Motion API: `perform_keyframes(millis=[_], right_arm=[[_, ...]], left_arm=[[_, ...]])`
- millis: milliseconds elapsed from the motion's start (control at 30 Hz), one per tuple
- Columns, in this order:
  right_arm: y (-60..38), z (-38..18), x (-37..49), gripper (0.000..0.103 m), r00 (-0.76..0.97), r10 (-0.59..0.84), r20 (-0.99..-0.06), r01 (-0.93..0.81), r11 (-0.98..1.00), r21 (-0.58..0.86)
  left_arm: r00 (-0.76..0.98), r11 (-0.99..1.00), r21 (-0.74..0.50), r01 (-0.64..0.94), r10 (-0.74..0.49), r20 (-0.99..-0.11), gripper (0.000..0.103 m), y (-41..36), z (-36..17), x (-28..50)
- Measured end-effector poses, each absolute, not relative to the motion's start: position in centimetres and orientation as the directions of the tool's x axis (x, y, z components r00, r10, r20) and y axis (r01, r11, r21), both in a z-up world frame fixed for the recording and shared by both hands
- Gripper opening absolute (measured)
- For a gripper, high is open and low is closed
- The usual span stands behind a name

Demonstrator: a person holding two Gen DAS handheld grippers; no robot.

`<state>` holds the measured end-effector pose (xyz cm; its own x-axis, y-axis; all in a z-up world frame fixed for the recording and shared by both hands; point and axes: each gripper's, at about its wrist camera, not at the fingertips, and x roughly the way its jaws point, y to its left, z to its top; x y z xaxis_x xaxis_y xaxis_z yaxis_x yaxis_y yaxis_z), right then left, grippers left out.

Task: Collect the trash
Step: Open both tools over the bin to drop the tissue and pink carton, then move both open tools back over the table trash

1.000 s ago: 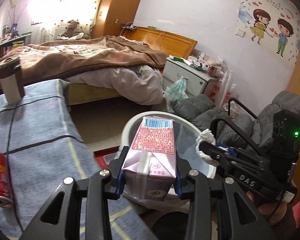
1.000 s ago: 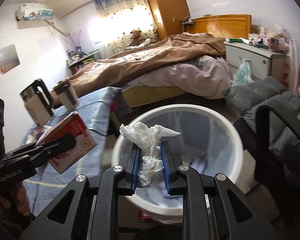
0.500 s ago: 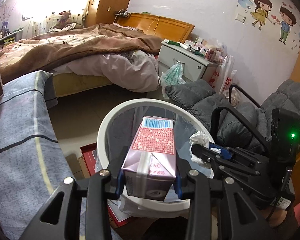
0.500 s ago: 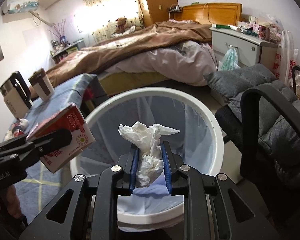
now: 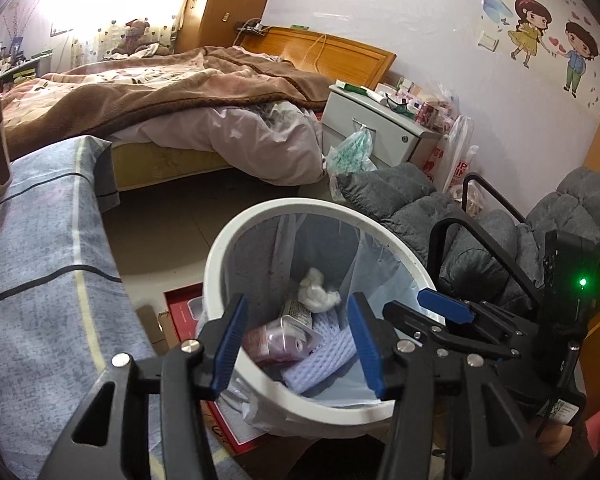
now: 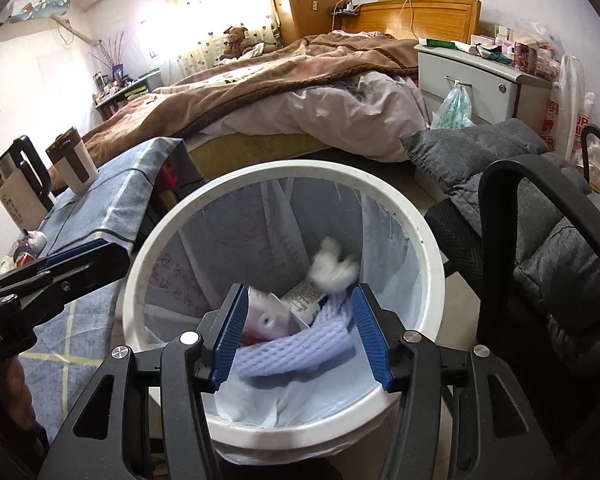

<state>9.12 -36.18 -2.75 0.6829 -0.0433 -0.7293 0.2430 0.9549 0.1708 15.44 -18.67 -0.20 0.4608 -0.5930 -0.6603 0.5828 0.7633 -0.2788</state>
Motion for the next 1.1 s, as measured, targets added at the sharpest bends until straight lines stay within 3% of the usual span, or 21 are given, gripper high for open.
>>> perform_keyframes(millis=[600,1100], right_arm=[[-31.0,0.4,8.5,0.055,0.74,0.008,-0.672,0.169,0.966,0.197],[-22.3,1.3,9.8,0.055,0.746,0.155,-0.647,-0.02,0.977,0.211]], left_arm=[[0.579,0.823,-0.265,0.503,-0.548,-0.603,0.057,-10.5,2.4,13.5],[0.728,0.92,-0.256,0.295,-0.391,-0.564,0.061,1.6,3.3,11.6]])
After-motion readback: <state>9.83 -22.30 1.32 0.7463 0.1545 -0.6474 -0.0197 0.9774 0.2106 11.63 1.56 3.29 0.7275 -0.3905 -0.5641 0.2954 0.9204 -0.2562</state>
